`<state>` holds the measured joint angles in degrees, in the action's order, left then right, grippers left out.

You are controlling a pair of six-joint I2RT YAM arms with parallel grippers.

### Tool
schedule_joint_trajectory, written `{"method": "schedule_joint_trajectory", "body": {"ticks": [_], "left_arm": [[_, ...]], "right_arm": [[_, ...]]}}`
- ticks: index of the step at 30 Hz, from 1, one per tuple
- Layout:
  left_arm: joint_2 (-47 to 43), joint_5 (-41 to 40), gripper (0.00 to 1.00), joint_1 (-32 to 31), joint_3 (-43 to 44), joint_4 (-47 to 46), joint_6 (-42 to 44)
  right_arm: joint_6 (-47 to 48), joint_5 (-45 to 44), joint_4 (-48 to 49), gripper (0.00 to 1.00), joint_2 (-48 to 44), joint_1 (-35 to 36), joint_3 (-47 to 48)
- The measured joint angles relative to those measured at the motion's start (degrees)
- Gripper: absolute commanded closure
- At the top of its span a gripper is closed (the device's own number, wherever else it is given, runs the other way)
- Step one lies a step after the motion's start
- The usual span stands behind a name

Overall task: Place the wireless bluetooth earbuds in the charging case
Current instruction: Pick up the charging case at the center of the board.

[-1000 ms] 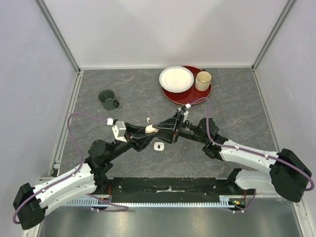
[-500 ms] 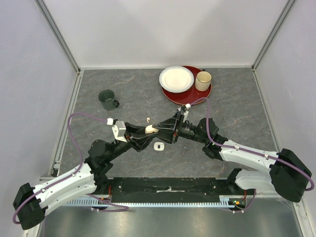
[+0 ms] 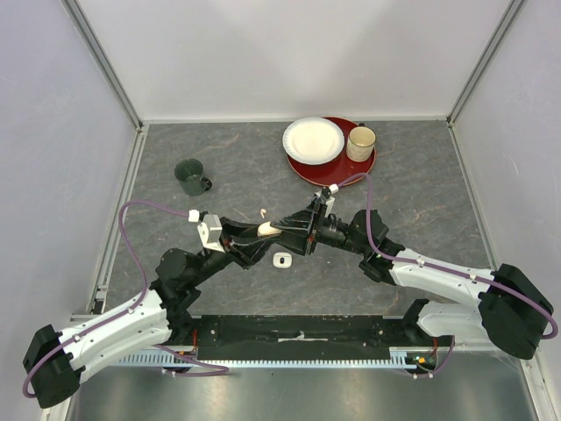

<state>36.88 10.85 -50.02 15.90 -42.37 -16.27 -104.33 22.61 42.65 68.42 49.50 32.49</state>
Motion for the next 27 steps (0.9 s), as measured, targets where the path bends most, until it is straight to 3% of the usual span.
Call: {"method": "schedule_joint_trajectory", "body": {"ticks": [6,8,10,13,14,18,23,27], "left_arm": [[0.26,-0.17,0.98,0.0,0.0,-0.24,0.2],[0.33,-0.2,0.98,0.02,0.0,-0.26,0.17],[0.44,-0.2,0.98,0.02,0.0,-0.37,0.17],[0.59,-0.15,0.98,0.02,0.0,-0.63,0.17],[0.61,-0.13,0.98,0.02,0.0,-0.63,0.17],[0.61,0.28,0.98,0.0,-0.02,-0.61,0.02],[-0.96,0.07,0.98,0.0,-1.75,-0.81,-0.79],[-3.28,-0.26,0.98,0.0,-4.44,-1.09,-1.88]], "right_arm": [[-0.26,0.02,-0.02,0.85,0.09,0.0,0.0],[-0.39,0.02,-0.02,0.72,0.09,0.0,0.0],[-0.42,0.02,-0.02,0.66,0.09,0.0,0.0],[-0.28,-0.04,-0.26,0.44,-0.09,0.0,0.0],[-0.15,-0.13,-0.46,0.32,-0.17,0.0,0.0],[5.01,-1.05,-5.38,0.09,-1.6,-0.13,0.7],[22.84,-7.72,-29.2,0.06,-5.57,-0.61,11.91],[38.58,-14.14,-41.53,0.09,-11.21,-0.76,19.8]]}}
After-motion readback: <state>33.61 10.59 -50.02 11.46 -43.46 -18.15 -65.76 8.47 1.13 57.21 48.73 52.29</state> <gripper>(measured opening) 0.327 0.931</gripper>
